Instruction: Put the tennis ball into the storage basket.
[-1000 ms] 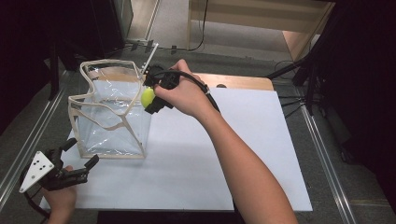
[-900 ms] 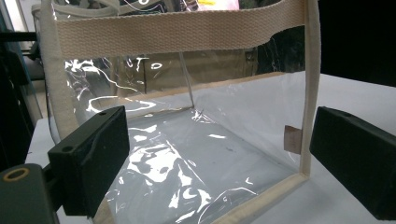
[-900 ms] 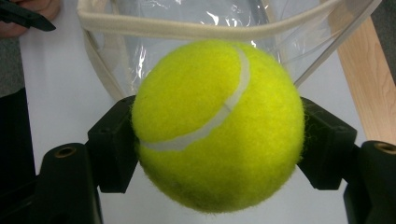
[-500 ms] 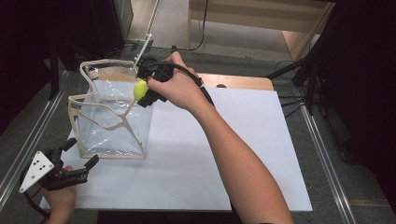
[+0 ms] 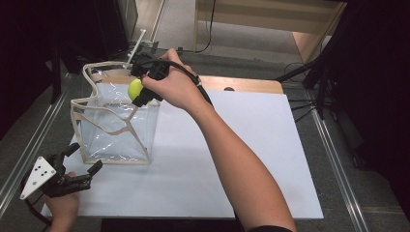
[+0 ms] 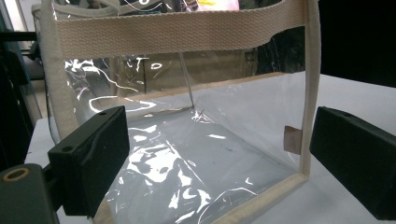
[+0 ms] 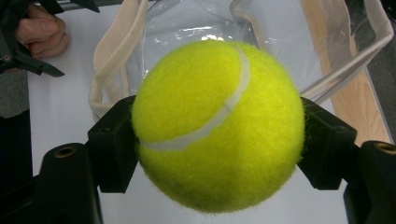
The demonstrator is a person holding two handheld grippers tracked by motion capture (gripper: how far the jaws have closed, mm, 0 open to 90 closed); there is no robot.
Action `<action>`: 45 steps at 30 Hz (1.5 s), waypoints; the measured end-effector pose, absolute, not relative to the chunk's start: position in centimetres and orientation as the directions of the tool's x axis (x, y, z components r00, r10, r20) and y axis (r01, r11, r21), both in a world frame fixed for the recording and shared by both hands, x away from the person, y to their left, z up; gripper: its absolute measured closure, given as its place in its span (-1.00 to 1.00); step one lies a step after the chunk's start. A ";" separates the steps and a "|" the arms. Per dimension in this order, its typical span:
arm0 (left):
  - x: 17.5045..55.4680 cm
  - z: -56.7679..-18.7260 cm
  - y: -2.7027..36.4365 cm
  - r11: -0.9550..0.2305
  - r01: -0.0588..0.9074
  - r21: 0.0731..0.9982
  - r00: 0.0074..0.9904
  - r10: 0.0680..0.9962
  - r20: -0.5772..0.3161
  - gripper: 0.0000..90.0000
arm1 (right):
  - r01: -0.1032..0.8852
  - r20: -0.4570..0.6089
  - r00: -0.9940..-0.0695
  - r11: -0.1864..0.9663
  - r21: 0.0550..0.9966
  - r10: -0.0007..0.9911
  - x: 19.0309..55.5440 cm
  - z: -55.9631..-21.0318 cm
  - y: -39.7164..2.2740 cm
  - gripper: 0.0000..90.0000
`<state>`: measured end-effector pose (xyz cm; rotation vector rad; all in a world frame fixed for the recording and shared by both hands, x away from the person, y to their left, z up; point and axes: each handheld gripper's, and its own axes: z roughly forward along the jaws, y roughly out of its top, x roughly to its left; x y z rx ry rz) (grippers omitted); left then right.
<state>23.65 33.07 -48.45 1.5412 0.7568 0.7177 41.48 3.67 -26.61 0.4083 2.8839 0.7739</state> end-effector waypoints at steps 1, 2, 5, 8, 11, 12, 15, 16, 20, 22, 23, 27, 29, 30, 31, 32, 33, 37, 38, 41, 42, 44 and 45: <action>23.7 -48.4 33.1 -0.075 0.063 0.995 0.596 0.803 0.022 -0.88 | 0.223 -0.054 -0.956 0.833 0.506 0.288 41.5 -26.6 3.8 -0.47; 23.7 -48.5 33.1 -0.075 0.062 0.995 0.596 0.802 0.023 -0.88 | 0.224 -0.051 -0.956 0.833 0.506 0.289 41.6 -26.5 4.1 -0.47; 23.7 -48.4 33.1 -0.075 0.062 0.995 0.596 0.802 0.023 -0.88 | 0.218 -0.051 -0.958 0.832 0.510 0.282 41.7 -26.5 4.4 -0.47; 23.7 -48.4 33.1 -0.074 0.061 0.995 0.597 0.802 0.023 -0.88 | 0.210 -0.057 -0.960 0.836 0.506 0.276 41.8 -26.4 5.1 -0.47; 23.7 -48.5 33.1 -0.070 0.061 0.996 0.598 0.802 0.020 -0.88 | 0.207 -0.057 -0.961 0.837 0.507 0.272 41.9 -26.4 5.4 -0.47; 23.7 -48.5 33.1 -0.069 0.060 0.996 0.598 0.801 0.020 -0.88 | 0.205 -0.058 -0.961 0.838 0.506 0.270 41.9 -26.4 5.6 -0.47; 23.7 -48.4 33.1 -0.071 0.062 0.996 0.598 0.801 0.021 -0.88 | 0.203 -0.056 -0.962 0.837 0.509 0.267 42.0 -26.5 6.0 -0.47; 23.7 -48.5 33.1 -0.072 0.061 0.996 0.598 0.801 0.021 -0.88 | 0.201 -0.055 -0.963 0.838 0.507 0.265 42.0 -26.5 6.2 -0.47; 23.7 -48.4 33.1 -0.073 0.061 0.995 0.599 0.801 0.022 -0.88 | 0.195 -0.059 -0.964 0.840 0.507 0.259 42.2 -26.6 6.7 -0.47; 23.7 -48.4 33.1 -0.072 0.061 0.996 0.599 0.800 0.021 -0.88 | 0.193 -0.057 -0.965 0.839 0.509 0.256 42.3 -26.8 6.9 -0.47; 23.7 -48.4 33.1 -0.074 0.061 0.995 0.599 0.800 0.023 -0.88 | 0.195 -0.056 -0.964 0.838 0.509 0.259 42.3 -26.9 7.1 -0.47; 23.7 -48.5 33.0 -0.069 0.062 0.996 0.599 0.800 0.018 -0.88 | 0.191 -0.061 -0.965 0.846 0.498 0.254 42.5 -27.5 7.5 -0.47; 23.7 -48.5 33.0 -0.068 0.063 0.996 0.599 0.800 0.017 -0.88 | 0.190 -0.061 -0.966 0.847 0.496 0.252 42.6 -27.8 7.8 -0.47; 23.7 -48.5 33.0 -0.069 0.064 0.996 0.600 0.800 0.017 -0.88 | 0.189 -0.063 -0.966 0.849 0.494 0.251 42.6 -28.0 7.9 -0.47; 23.7 -48.5 33.0 -0.069 0.063 0.996 0.599 0.800 0.017 -0.88 | 0.191 -0.061 -0.966 0.851 0.489 0.252 42.6 -28.2 7.9 -0.47; 23.7 -48.5 33.0 -0.071 0.063 0.996 0.600 0.800 0.019 -0.88 | 0.195 -0.061 -0.965 0.852 0.486 0.256 42.7 -28.4 8.0 -0.47; 23.7 -48.5 33.0 -0.071 0.063 0.995 0.600 0.800 0.019 -0.88 | 0.197 -0.061 -0.965 0.854 0.481 0.257 42.8 -28.6 8.1 -0.47; 23.7 -48.5 33.0 -0.074 0.062 0.995 0.601 0.799 0.022 -0.88 | 0.195 -0.063 -0.966 0.867 0.459 0.250 43.0 -29.6 8.2 -0.47; 23.7 -48.5 33.0 -0.074 0.062 0.995 0.601 0.799 0.022 -0.88 | 0.195 -0.063 -0.966 0.867 0.459 0.250 43.0 -29.6 8.2 -0.47; 23.8 -48.5 33.0 -0.074 0.062 0.995 0.602 0.798 0.022 -0.88 | 0.201 -0.057 -0.966 0.872 0.446 0.252 43.1 -30.0 8.2 -0.47; 23.8 -48.5 33.0 -0.075 0.061 0.995 0.603 0.797 0.023 -0.88 | 0.200 -0.053 -0.967 0.876 0.439 0.248 43.1 -30.1 8.2 -0.47; 23.8 -48.5 33.1 -0.075 0.062 0.995 0.603 0.797 0.023 -0.88 | 0.202 -0.050 -0.968 0.880 0.429 0.246 43.0 -30.3 8.1 -0.47; 23.7 -48.5 33.1 -0.069 0.066 0.995 0.600 0.800 0.015 -0.88 | 0.202 -0.050 -0.968 0.881 0.427 0.246 43.0 -30.3 8.0 -0.48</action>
